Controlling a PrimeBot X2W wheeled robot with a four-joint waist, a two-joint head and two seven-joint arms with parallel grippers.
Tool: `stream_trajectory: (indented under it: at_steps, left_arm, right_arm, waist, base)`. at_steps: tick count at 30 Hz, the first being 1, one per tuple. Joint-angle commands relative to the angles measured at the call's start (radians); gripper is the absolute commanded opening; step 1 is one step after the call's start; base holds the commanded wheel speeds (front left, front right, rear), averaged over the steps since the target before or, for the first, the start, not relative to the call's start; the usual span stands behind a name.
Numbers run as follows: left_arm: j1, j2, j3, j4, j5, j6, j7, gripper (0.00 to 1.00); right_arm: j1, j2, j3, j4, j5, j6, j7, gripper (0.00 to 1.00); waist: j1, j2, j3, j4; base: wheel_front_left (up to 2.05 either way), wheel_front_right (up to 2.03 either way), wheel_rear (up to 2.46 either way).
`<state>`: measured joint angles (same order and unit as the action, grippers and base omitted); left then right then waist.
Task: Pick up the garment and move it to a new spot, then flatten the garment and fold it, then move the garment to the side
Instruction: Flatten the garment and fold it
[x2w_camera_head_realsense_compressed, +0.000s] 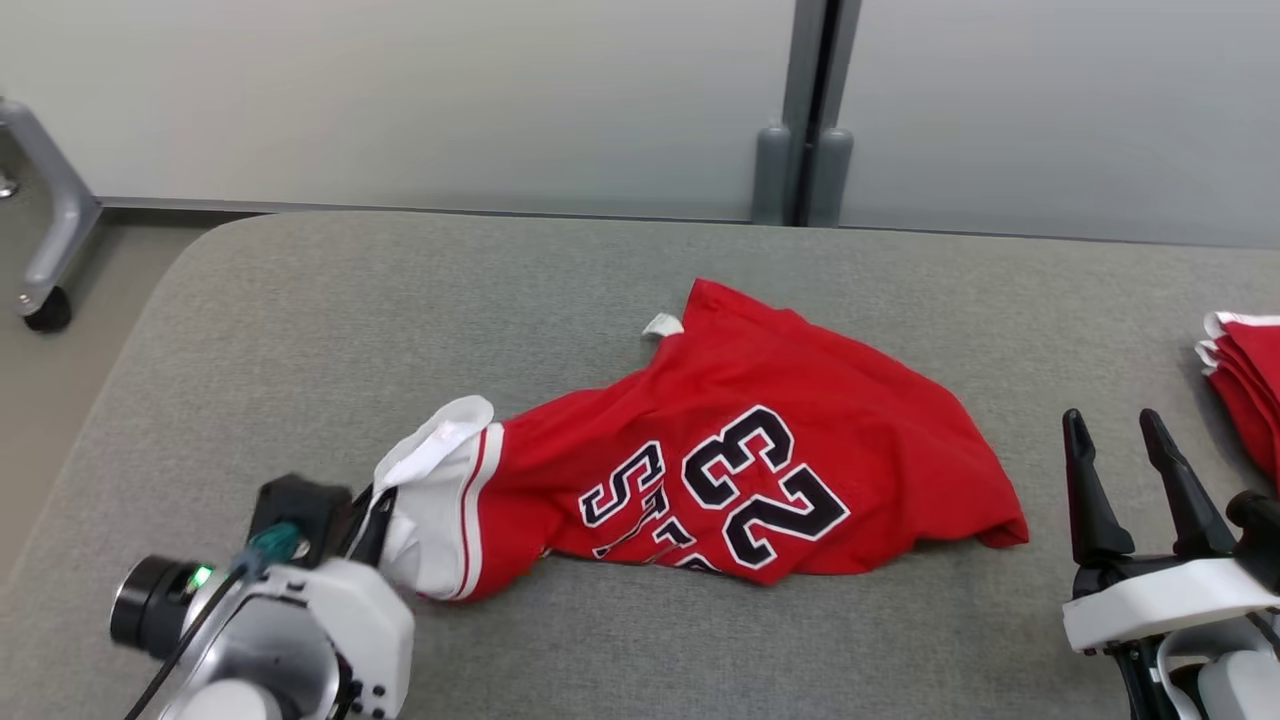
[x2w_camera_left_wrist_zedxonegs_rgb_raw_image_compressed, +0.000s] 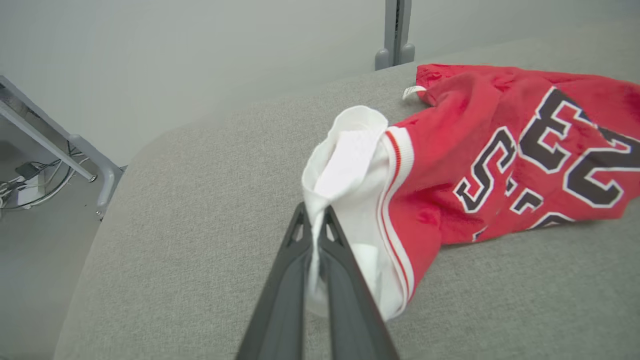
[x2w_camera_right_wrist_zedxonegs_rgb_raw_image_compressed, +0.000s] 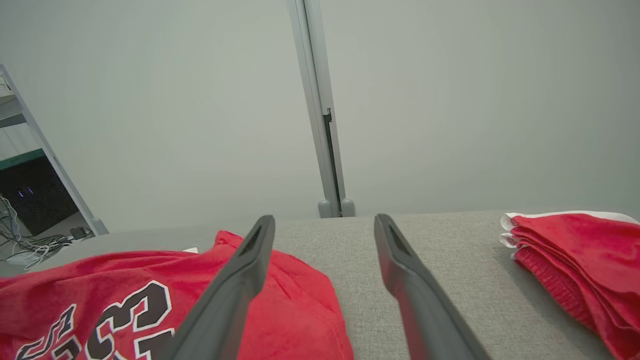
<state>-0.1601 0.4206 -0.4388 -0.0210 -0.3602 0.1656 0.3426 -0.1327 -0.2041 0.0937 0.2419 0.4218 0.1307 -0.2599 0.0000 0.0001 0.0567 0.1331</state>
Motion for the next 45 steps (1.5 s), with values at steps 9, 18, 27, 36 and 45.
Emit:
stream_trajectory:
  at_steps: [9, 18, 27, 36, 45]
  left_arm:
    - [0.156, 0.012, 0.085, -0.082, -0.045, 0.056, -0.149, 0.0]
    - [0.005, 0.047, 0.058, -0.034, -0.011, -0.024, -0.167, 0.0]
    - [-0.39, 0.098, 0.025, 0.278, 0.003, -0.23, -0.148, 0.0]
    - [-0.73, 0.159, -0.019, 0.649, 0.0, -0.294, -0.257, 0.0]
    - [-0.812, 0.129, -0.102, 0.87, -0.117, -0.295, -0.292, 1.0]
  right_arm:
    - [0.019, -0.01, -0.017, -0.014, -0.008, 0.0, 0.005, 1.0]
    - [-0.012, -0.012, -0.003, -0.03, -0.009, 0.0, 0.019, 1.0]
    - [-0.084, 0.001, 0.006, -0.04, -0.001, 0.0, 0.007, 1.0]
    - [-0.182, 0.03, 0.031, -0.025, 0.013, 0.0, -0.007, 1.0]
    - [-0.223, 0.056, 0.047, -0.027, 0.01, 0.0, -0.007, 1.0]
  waist:
    - [0.0, -0.0001, -0.009, 0.039]
    - [0.0, -0.0001, 0.028, -0.001]
    - [0.0, -0.0001, 0.154, -0.131]
    - [0.0, -0.0001, 0.29, -0.281]
    - [0.0, -0.0001, 0.31, -0.322]
  base:
    - [0.0, 0.0, 0.0]
    - [0.0, 0.0, 0.0]
    - [0.0, 0.0, 0.0]
    - [0.0, 0.0, 0.0]
    - [0.0, 0.0, 0.0]
